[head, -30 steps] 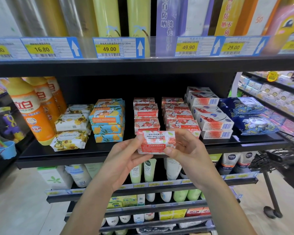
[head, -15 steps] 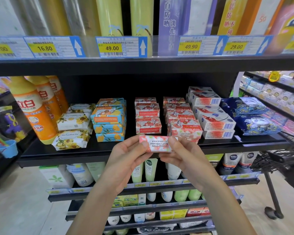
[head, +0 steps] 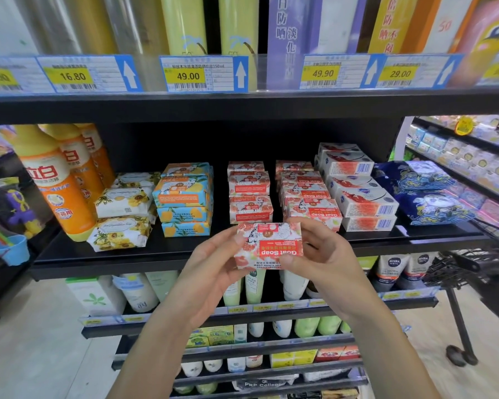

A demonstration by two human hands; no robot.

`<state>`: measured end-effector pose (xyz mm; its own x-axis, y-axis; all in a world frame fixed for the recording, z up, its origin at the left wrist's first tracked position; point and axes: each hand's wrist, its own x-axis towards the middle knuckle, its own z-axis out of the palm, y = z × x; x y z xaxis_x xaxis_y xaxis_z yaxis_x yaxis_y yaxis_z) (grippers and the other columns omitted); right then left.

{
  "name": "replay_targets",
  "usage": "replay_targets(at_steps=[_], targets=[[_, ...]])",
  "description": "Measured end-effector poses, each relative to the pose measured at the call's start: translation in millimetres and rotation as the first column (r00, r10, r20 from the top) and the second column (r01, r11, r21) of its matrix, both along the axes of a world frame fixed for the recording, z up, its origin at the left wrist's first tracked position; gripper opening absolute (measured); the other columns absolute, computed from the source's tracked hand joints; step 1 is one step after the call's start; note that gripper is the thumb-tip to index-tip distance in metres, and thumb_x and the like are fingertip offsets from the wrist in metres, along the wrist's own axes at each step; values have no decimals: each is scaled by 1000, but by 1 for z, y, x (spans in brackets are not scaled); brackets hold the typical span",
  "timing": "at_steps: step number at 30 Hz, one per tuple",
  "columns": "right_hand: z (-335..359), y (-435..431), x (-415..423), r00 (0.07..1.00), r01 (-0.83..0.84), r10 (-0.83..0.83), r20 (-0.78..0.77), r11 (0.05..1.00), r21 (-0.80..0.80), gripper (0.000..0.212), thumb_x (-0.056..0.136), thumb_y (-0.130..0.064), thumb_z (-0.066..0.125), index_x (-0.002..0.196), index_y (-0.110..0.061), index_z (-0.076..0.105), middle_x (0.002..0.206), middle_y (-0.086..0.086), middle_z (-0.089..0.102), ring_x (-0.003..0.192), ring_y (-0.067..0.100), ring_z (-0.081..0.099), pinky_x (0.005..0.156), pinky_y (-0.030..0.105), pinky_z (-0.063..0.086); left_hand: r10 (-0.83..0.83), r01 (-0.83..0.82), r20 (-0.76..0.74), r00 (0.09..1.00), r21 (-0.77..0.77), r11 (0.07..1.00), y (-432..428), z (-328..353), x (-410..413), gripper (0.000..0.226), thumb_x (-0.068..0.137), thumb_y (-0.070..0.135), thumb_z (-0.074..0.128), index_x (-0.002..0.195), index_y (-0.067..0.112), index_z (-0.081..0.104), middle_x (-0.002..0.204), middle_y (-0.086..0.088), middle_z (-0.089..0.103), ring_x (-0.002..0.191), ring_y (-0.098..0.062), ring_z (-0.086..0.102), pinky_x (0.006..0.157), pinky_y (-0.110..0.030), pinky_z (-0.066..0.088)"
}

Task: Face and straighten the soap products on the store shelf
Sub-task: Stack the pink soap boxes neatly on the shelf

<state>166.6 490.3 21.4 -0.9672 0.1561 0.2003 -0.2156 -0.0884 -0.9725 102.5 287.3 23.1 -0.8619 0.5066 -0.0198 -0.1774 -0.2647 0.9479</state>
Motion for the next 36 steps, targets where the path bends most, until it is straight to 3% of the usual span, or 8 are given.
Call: replay_targets(at_steps=[6,9,13,19,24,28,32,36], targets=[[3,3,2,998,-51,54,-34,995,82,62,77,-2,82,133,-16,59,126,5,70,119,22,67,99,30,55,16,-16,2,1000,-23,1000,-2,-2,1,37,95,23,61,127,7,68,121,-16,73,115,-31,69,92,-38,60],[9,1,5,999,-33,42,-33,970,240,63,81,-7,83,135,-26,57,127,-4,69,120,14,65,104,33,53,19,-19,-10,1000,-18,1000,-3,-2,1,39,93,20,62,129,6,66,121,-16,74,113,-31,70,93,-39,60],[17,-2,5,990,135,-76,-120,763,633,75,78,-36,87,143,-41,48,139,-25,51,131,-3,47,107,18,41,25,-25,-39,999,-16,1000,0,0,1,43,91,19,64,132,5,63,121,-15,74,114,-31,70,96,-41,58],[26,-4,-6,972,222,-14,-234,377,899,75,84,-47,79,149,-28,47,141,-13,46,132,4,36,113,24,30,2,-2,-51,999,10,1000,8,2,1,46,89,18,65,132,3,62,120,-15,74,113,-30,71,94,-39,59],[35,4,-10,978,196,7,-209,322,926,76,83,-55,74,148,-24,50,137,-10,52,128,12,45,110,33,40,-11,11,-92,996,-3,1000,14,2,-2,48,92,22,64,137,7,59,123,-12,73,116,-28,70,100,-42,57],[52,14,-11,984,173,-17,-178,344,923,76,85,-52,75,151,-28,46,139,-16,47,129,4,39,106,22,35,60,-102,-283,957,-136,985,16,-2,-12,46,95,36,59,137,17,62,123,1,74,117,-16,69,103,-36,54],[75,32,-28,984,175,-85,-154,350,920,76,85,-48,77,151,-28,45,138,-15,48,130,5,41,101,22,34,10,-417,-648,762,-478,773,8,-23,-32,45,94,37,70,139,31,62,132,25,62,123,11,54,110,-21,41],[91,56,-69,984,147,-148,-103,327,934,76,85,-42,80,151,-23,46,140,-6,54,129,16,50,101,29,41,-218,-476,-716,664,-629,615,4,-46,-47,55,93,44,70,145,33,55,142,29,44,136,7,37,119,-23,29]])
